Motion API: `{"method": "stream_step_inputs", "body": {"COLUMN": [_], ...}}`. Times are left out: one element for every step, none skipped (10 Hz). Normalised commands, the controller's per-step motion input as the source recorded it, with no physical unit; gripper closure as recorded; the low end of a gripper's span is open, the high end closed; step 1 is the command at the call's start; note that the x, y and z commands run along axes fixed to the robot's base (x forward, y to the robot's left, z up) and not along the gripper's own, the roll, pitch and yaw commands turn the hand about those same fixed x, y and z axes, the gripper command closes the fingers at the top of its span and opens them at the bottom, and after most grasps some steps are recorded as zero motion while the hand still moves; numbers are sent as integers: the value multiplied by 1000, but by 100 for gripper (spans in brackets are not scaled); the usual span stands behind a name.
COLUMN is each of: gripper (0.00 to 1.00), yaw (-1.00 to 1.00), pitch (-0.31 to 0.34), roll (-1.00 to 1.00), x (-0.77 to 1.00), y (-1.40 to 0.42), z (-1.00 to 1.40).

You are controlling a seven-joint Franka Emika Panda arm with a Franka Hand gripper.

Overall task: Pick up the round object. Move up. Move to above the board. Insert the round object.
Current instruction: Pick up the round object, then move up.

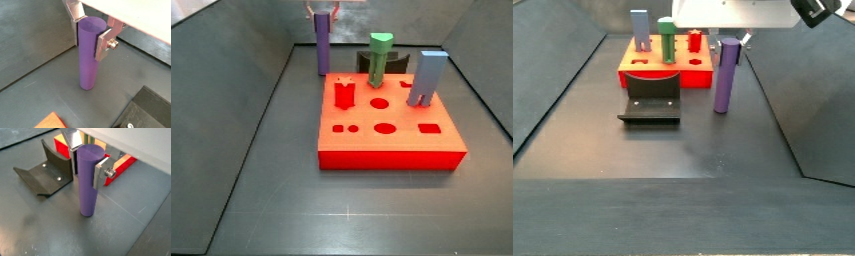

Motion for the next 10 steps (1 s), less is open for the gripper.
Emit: {"method": "stream_step_inputs", "body": {"gripper": [100, 100, 100, 100, 100, 100, 100, 100, 100, 100], "yaw": [0, 0, 0, 0, 0, 0, -1, -2, -1, 0], "pitch": [0, 0, 0, 0, 0, 0, 10, 49, 64, 68], "roll": [0, 0, 0, 0, 0, 0, -2, 5, 24, 39], "x": [0, 0, 0, 0, 0, 0, -9, -31, -24, -11], "y": [0, 0, 0, 0, 0, 0, -38, -43, -24, -11], "z": [0, 0, 0, 0, 0, 833, 815, 675, 470, 304]}}
